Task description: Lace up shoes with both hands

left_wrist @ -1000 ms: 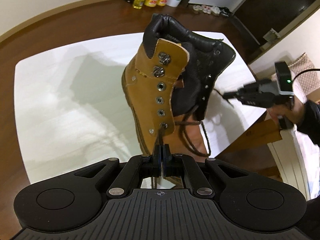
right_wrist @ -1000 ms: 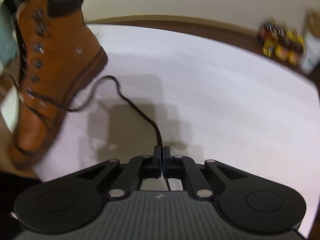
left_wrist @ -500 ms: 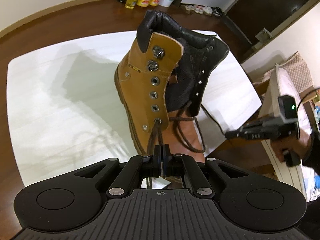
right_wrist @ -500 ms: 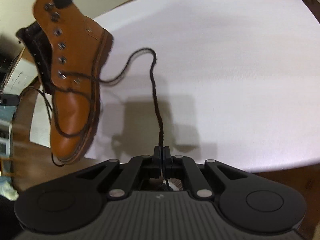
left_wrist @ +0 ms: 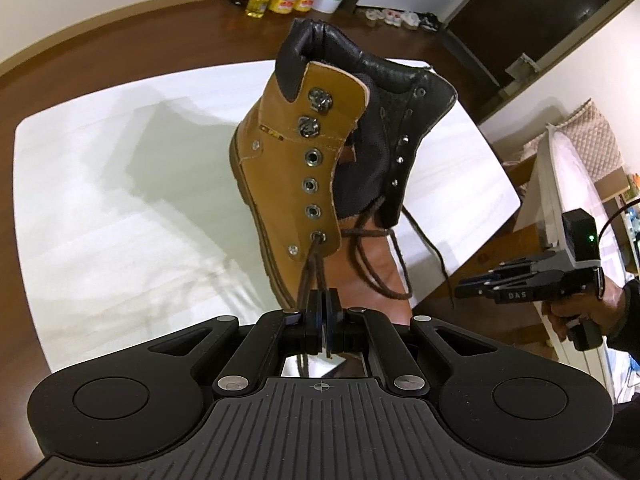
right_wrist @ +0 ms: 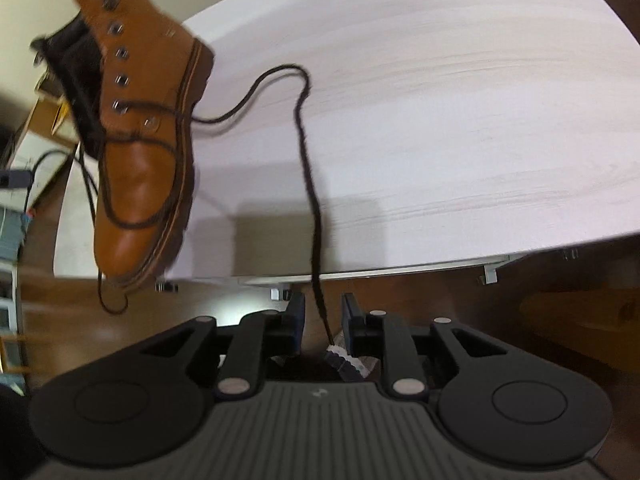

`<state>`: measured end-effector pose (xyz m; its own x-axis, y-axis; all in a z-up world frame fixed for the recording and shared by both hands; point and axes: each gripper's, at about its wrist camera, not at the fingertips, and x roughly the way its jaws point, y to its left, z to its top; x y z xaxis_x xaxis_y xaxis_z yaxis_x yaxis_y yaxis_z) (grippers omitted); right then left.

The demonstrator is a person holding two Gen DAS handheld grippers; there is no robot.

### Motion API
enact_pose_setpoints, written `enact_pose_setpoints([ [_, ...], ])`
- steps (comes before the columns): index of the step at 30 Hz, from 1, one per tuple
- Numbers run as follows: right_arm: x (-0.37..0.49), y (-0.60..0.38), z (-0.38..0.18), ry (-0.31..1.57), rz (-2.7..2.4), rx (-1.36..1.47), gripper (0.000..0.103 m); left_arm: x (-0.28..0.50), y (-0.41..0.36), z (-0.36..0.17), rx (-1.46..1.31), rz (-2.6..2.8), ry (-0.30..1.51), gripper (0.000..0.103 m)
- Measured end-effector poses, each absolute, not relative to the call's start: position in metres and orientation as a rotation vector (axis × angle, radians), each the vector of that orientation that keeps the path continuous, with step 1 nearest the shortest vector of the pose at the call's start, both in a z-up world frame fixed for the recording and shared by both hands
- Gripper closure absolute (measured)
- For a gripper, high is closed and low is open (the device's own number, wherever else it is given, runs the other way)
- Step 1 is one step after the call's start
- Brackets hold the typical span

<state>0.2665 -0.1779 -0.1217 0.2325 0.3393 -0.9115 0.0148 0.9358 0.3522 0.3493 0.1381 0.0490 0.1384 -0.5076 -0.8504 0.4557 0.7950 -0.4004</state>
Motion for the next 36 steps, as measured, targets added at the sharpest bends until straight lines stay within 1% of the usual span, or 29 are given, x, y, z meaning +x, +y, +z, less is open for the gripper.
enact_pose_setpoints([
  [4, 0.273, -0.170, -0.131, 1.334, 0.253, 0.262, 0.083, 0.345, 0.139, 0.049, -0.043, -0.698, 1.249, 0.102],
  [5, 0.274, -0.170, -0.134, 1.337, 0.258, 0.257, 0.096, 0.344, 0.140, 0.049, -0.041, -0.699, 1.248, 0.102],
  [6, 0.273, -0.171, -0.135, 1.338, 0.262, 0.256, 0.099, 0.343, 0.140, 0.049, -0.039, -0.699, 1.247, 0.102],
  [10, 0.263, -0.171, -0.126, 1.337, 0.279, 0.293, 0.100, 0.330, 0.147, 0.054, -0.035, -0.739, 1.243, 0.102],
  [16, 0.212, -0.152, -0.071, 1.233, 0.195, 0.480, 0.100, 0.304, 0.173, 0.073, -0.012, -0.873, 1.205, 0.102],
  [21, 0.142, -0.097, -0.022, 1.107, 0.134, 0.596, 0.101, 0.271, 0.237, 0.089, -0.036, -0.986, 1.124, 0.102],
  [26, 0.080, -0.013, 0.017, 1.034, 0.111, 0.649, 0.101, 0.224, 0.296, 0.106, -0.021, -1.042, 1.123, 0.102],
  [30, 0.046, 0.029, 0.028, 1.073, 0.106, 0.616, 0.101, 0.192, 0.323, 0.113, -0.032, -1.083, 1.156, 0.102],
  [36, 0.016, 0.049, 0.034, 1.168, 0.068, 0.514, 0.101, 0.154, 0.337, 0.099, -0.089, -1.096, 1.218, 0.102],
])
